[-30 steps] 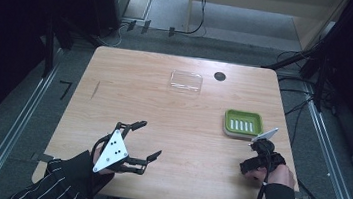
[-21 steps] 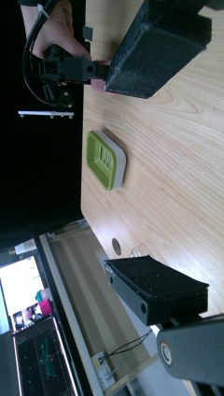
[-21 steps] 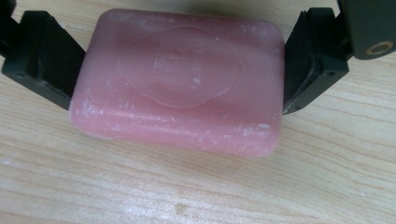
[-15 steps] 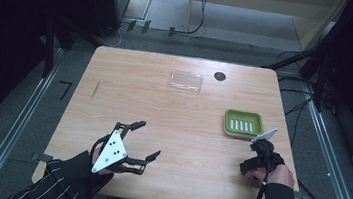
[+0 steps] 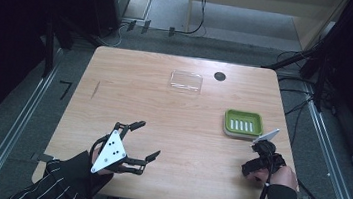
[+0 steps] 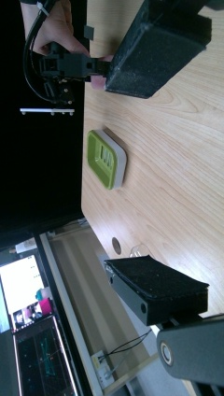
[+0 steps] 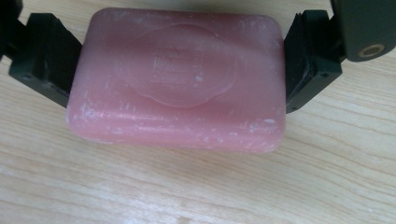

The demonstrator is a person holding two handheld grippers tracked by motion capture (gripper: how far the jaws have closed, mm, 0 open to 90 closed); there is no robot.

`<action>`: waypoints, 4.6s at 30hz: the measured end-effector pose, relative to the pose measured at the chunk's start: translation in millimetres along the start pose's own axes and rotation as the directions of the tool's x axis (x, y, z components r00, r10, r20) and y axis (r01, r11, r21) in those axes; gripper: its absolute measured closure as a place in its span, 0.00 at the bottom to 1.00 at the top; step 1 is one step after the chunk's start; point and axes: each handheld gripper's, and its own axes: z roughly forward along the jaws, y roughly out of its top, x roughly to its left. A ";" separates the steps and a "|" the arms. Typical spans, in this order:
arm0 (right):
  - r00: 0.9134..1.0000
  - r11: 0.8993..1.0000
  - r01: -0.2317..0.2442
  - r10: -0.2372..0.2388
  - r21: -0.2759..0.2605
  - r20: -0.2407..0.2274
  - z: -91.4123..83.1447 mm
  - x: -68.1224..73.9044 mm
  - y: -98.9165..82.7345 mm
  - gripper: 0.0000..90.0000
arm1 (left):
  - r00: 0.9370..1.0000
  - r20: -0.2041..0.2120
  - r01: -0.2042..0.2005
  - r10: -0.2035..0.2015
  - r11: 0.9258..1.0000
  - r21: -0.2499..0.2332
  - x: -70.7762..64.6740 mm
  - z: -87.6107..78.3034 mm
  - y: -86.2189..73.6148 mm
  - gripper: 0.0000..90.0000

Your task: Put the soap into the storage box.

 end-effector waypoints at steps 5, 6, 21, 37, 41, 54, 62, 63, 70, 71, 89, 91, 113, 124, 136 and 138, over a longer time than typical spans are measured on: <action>1.000 1.000 0.005 -0.005 -0.008 0.012 -3.4 -2.3 -1.4 0.14 | 1.000 0.002 -0.002 0.002 1.000 0.001 -0.1 0.2 -0.1 0.15; 1.000 1.000 0.007 -0.007 -0.011 0.014 -4.3 -2.3 -1.4 0.14 | 1.000 0.003 -0.002 0.002 1.000 0.001 0.0 0.2 -0.1 0.15; 0.998 0.998 0.043 -0.041 -0.048 0.046 -18.2 3.1 4.3 0.14 | 1.000 0.006 -0.005 0.005 1.000 0.005 -0.3 0.4 -0.1 0.15; 0.997 0.993 0.056 -0.051 -0.108 0.049 -39.6 4.3 11.3 0.15 | 1.000 0.007 -0.010 0.010 1.000 0.009 -0.8 0.5 0.2 0.15; 0.996 0.989 0.078 -0.072 -0.122 0.053 -43.9 6.5 18.7 0.15 | 1.000 0.008 -0.010 0.010 1.000 0.009 -0.7 0.4 0.1 0.15; 0.993 0.983 0.106 -0.097 -0.153 0.067 -53.6 13.4 37.8 0.15 | 1.000 0.010 -0.013 0.013 1.000 0.010 -0.5 0.5 0.1 0.15; 0.992 0.979 0.115 -0.106 -0.171 0.063 -58.0 15.4 48.4 0.15 | 1.000 0.011 -0.014 0.014 1.000 0.011 -0.7 0.5 0.1 0.15; 0.992 0.979 0.115 -0.105 -0.170 0.066 -58.4 15.6 49.7 0.15 | 1.000 0.012 -0.014 0.014 1.000 0.009 -0.8 0.7 0.0 0.15; 0.992 0.975 0.118 -0.109 -0.186 0.062 -60.6 16.1 59.5 0.15 | 1.000 0.011 -0.013 0.013 1.000 0.010 -0.6 0.5 0.1 0.15; 0.992 0.976 0.118 -0.108 -0.184 0.065 -60.9 16.3 60.4 0.15 | 1.000 0.011 -0.013 0.013 1.000 0.010 -0.6 0.5 0.1 0.15; 0.995 0.975 0.090 -0.080 -0.204 0.056 -61.6 15.4 81.2 0.15 | 1.000 0.011 -0.012 0.012 1.000 0.008 -0.6 0.7 0.0 0.15; 0.996 0.974 0.088 -0.080 -0.208 0.047 -60.9 14.7 83.8 0.15 | 1.000 0.010 -0.010 0.010 1.000 0.008 -0.6 0.7 -0.1 0.15; 0.999 0.973 0.023 -0.013 -0.232 0.047 -52.3 16.0 108.7 0.15 | 1.000 0.011 -0.008 0.008 1.000 0.005 -0.4 0.5 -0.3 0.15; 0.999 0.968 -0.021 0.031 -0.251 0.035 -44.9 15.0 118.9 0.15 | 1.000 0.011 -0.008 0.008 1.000 0.004 -0.2 0.4 -0.3 0.15; 0.995 0.959 -0.092 0.100 -0.269 0.017 -31.8 12.6 126.9 0.15 | 1.000 0.010 -0.006 0.006 1.000 0.003 -0.1 0.3 -0.4 0.15; 0.994 0.958 -0.097 0.104 -0.271 0.011 -30.5 12.2 128.2 0.15 | 1.000 0.010 -0.006 0.006 1.000 0.002 0.1 0.2 -0.5 0.15</action>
